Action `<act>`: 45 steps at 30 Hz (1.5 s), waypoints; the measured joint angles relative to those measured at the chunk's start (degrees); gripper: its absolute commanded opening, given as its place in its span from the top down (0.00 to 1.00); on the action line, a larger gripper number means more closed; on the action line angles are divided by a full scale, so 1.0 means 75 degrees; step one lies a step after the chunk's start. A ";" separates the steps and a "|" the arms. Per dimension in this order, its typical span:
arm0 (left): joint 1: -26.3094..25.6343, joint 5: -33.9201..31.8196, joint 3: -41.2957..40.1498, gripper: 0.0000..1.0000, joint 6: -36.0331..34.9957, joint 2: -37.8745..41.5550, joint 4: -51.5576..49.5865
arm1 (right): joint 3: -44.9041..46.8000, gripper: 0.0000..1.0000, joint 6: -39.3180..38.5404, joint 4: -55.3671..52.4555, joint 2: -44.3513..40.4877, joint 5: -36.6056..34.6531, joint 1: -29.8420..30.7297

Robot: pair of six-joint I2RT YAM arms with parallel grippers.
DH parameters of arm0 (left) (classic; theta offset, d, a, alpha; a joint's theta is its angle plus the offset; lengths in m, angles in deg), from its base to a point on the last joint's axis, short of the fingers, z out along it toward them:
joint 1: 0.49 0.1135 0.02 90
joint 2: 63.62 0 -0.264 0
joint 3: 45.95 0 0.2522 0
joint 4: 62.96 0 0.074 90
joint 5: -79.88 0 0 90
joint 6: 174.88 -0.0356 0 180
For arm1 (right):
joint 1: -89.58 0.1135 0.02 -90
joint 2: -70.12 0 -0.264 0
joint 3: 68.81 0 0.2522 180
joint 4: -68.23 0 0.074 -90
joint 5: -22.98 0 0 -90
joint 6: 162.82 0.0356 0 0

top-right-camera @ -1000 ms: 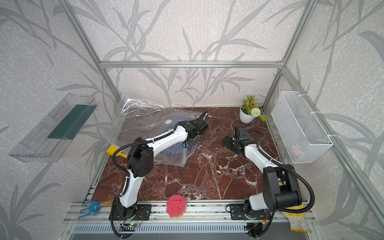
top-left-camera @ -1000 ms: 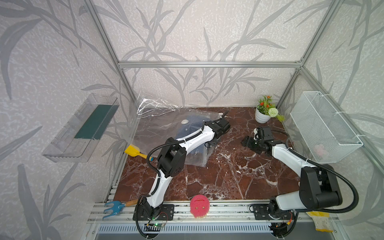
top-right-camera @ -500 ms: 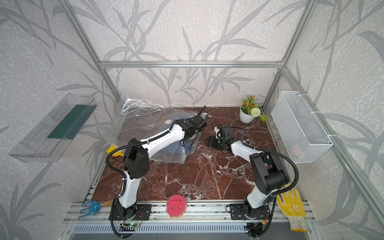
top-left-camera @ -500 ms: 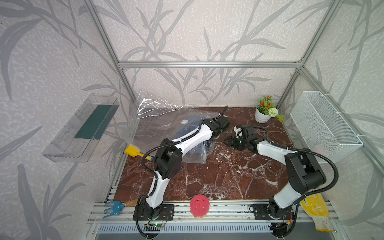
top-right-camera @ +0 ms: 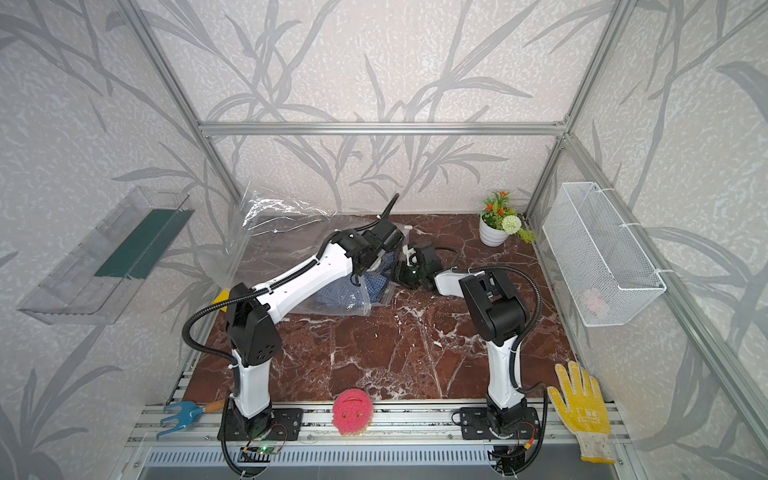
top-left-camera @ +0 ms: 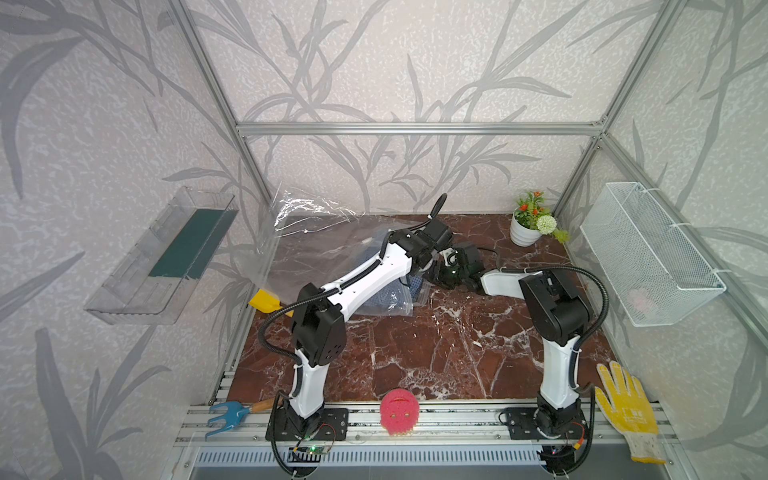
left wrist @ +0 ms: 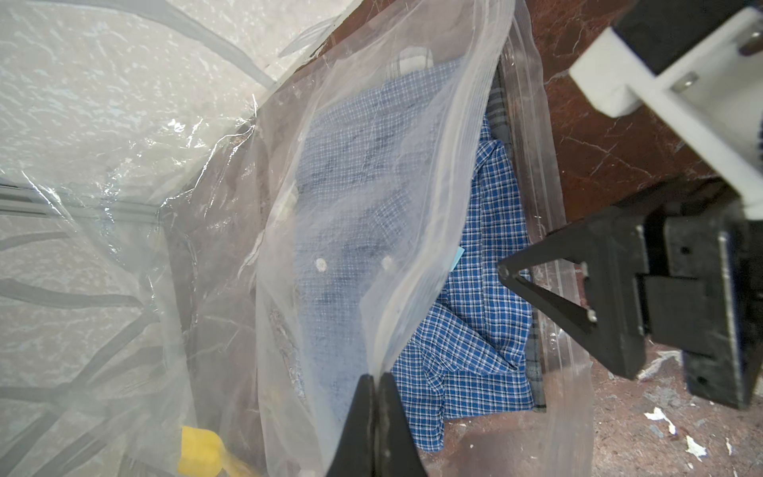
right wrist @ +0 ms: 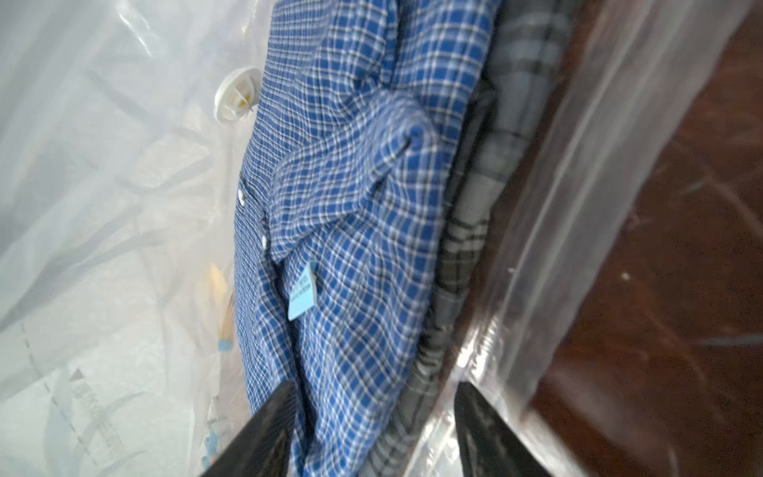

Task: Take the shirt out of the vacuum bag
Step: Take out the shirt from the vacuum bag.

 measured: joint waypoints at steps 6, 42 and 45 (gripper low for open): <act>0.0000 0.0012 -0.0044 1.00 0.0009 0.0003 0.0003 | -0.0533 0.41 0.0149 0.0172 0.0341 0.0105 0.0064; 0.0256 0.0627 -0.1134 1.00 0.0213 0.0530 0.0627 | -0.1361 0.98 0.0026 -0.1763 0.0079 -0.1204 0.0431; 0.0315 0.0682 -0.1218 1.00 0.0248 0.0536 0.0702 | -0.1434 0.96 -0.0245 -0.2279 -0.0408 -0.1413 0.0431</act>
